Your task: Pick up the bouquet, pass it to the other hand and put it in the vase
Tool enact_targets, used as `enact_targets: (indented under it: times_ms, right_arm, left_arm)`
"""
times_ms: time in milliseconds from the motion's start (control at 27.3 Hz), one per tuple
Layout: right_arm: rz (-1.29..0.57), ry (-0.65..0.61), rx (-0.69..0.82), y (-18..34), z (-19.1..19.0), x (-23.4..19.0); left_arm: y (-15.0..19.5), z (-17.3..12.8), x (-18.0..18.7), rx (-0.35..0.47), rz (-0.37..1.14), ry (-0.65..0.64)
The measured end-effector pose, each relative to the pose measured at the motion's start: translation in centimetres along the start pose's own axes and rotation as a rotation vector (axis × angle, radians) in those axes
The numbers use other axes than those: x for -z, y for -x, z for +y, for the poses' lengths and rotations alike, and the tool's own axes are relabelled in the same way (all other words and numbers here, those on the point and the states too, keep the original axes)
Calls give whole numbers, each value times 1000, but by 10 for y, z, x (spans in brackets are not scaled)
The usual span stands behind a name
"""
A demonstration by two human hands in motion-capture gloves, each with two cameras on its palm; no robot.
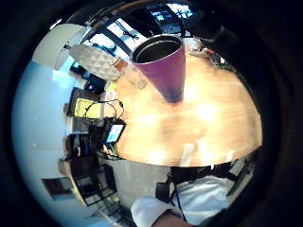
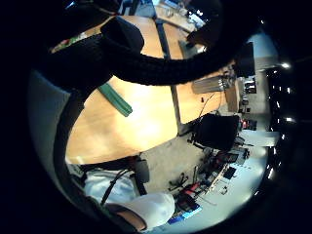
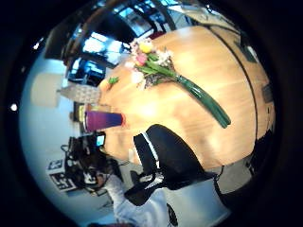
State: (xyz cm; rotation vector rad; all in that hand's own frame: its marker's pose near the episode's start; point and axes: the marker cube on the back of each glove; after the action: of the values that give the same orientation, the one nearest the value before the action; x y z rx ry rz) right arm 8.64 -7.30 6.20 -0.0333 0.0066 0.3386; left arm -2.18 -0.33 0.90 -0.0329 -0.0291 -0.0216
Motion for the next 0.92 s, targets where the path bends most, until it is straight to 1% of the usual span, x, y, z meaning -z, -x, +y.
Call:
enact_targets:
  times_ms: [73,110,256,366,439,549,696,806,915]
  right_arm:
    - [-14,36,-45,-8,-7,-19]
    - [-12,53,-71,-10,-4,-24]
    - [7,154,-154,-8,34,-37]
    - [-26,271,-192,-11,40,-70]
    - [-56,320,-197,-13,39,-89]
    - [-89,348,-172,-13,38,-105]
    - [-87,350,-153,-13,37,-116]
    - [-71,367,-167,-13,37,-122]
    - [-37,353,-205,-16,35,-127]
  left_arm:
    - [2,-3,-5,-1,-4,3]
    - [3,-3,-6,-2,-5,5]
    - [2,1,-6,-4,11,19]
    - [4,2,-10,-4,16,31]
    - [7,2,-13,-2,10,34]
    - [9,2,-13,-2,9,30]
    - [10,2,-15,0,15,37]
    - [9,2,-15,-4,19,40]
    - [7,4,-13,-10,22,42]
